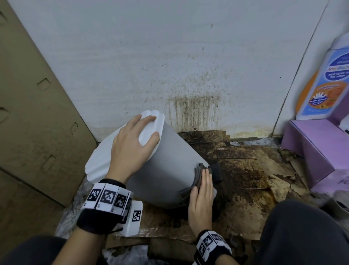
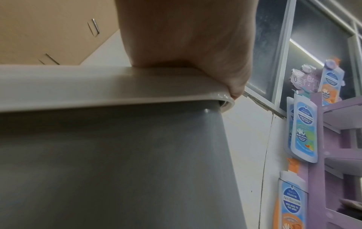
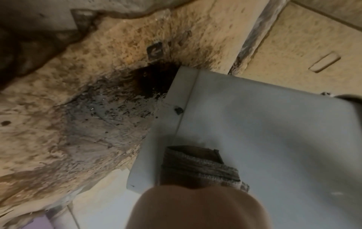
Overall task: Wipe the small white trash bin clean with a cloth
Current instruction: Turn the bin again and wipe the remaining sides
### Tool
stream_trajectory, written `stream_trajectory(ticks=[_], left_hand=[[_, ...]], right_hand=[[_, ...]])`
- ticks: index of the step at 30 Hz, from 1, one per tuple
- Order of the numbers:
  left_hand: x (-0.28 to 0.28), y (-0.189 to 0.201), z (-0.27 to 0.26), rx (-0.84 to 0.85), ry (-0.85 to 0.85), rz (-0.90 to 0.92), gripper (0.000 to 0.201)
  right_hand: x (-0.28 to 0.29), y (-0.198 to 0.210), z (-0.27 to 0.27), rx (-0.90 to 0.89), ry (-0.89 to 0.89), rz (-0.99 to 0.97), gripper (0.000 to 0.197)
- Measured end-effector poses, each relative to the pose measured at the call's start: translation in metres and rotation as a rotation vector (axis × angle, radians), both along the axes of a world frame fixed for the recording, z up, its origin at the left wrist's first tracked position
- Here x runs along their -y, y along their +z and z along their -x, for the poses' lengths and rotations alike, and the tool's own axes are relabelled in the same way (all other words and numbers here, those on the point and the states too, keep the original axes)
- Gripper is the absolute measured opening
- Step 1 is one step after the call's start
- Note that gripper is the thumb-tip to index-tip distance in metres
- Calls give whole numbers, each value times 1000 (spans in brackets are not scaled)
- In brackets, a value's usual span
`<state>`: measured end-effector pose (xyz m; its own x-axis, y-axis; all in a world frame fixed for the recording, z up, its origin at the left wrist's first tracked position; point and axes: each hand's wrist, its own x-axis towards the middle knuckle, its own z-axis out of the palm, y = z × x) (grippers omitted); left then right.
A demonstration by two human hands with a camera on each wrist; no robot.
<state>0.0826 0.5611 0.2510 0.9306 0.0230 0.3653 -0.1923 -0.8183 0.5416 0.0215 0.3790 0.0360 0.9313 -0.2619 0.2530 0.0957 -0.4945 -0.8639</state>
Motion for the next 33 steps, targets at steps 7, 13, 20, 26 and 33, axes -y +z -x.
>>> stream_trajectory(ticks=[7, 13, 20, 26, 33], left_hand=[[3, -1, -1, -4, -10, -23, 52], [9, -1, -1, -4, -7, -41, 53], [4, 3, 0, -13, 18, -20, 52], [5, 1, 0, -3, 17, -34, 52], [3, -2, -2, -10, 17, -28, 53]], right_hand=[[-10, -15, 8, -26, -58, 124, 65], [-10, -24, 12, -76, -75, 141, 69], [-16, -13, 10, -50, -53, 33, 68], [-43, 31, 2, 75, -32, -36, 70], [-47, 97, -12, 133, 166, -51, 58]])
